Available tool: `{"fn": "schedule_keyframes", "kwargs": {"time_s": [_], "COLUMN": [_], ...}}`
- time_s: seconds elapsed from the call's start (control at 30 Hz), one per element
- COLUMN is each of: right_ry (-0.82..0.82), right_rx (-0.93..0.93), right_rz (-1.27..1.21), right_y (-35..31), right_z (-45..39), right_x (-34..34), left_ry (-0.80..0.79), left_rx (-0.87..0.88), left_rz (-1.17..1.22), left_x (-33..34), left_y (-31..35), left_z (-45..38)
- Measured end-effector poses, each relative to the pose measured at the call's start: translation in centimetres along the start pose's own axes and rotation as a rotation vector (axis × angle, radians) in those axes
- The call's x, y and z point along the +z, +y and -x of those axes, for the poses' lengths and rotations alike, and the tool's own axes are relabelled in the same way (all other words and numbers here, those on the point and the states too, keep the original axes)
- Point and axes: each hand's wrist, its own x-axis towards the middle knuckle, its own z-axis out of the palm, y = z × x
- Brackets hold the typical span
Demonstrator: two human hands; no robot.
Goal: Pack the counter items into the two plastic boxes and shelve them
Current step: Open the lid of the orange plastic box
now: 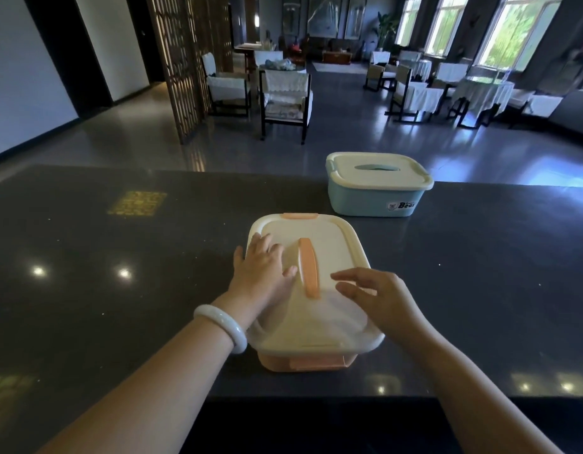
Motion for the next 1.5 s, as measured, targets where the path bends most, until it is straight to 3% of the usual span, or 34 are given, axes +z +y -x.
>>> {"fn": "schedule_keyframes", "kwargs": {"time_s": [0.17,0.3,0.53,0.73,1.03,1.27,1.37,1.5], "right_ry": [-0.034,-0.082,-0.39,-0.293,-0.33,-0.316,-0.237,-0.127], "right_rx": [-0.016,-0.069,-0.004,0.025,0.094,-0.011,-0.098,-0.05], "right_rz": [0.096,0.287,0.45,0.364,0.39,0.568,0.584,0.449], "right_y": [0.4,1.6,2.0,3.3,2.6,2.9,3.4,4.5], "right_z": [-7.8,-13.8,-22.4,-23.9,-25.0,-23.8,-21.9,-16.6], "right_x": [-0.3,1.0,3.7,4.2,4.5,4.7,4.3,2.4], "left_ry": [-0.098,-0.126,-0.082,-0.076,-0.061,-0.069,-0.079,-0.089], "left_rx": [-0.033,-0.027,-0.052,-0.094,-0.091,-0.094,-0.111,-0.133], "left_rz": [-0.042,-0.228,-0.261,-0.194,-0.218,-0.208,-0.164,-0.135], "left_x": [0.7,2.1,2.2,2.2,2.1,2.6,2.8,2.8], "left_y": [0.4,0.8,1.3,1.3,1.3,0.9,0.8,0.5], "left_z": [-2.8,-2.2,-2.1,-2.3,-2.2,-2.3,-2.8,-3.2]}}
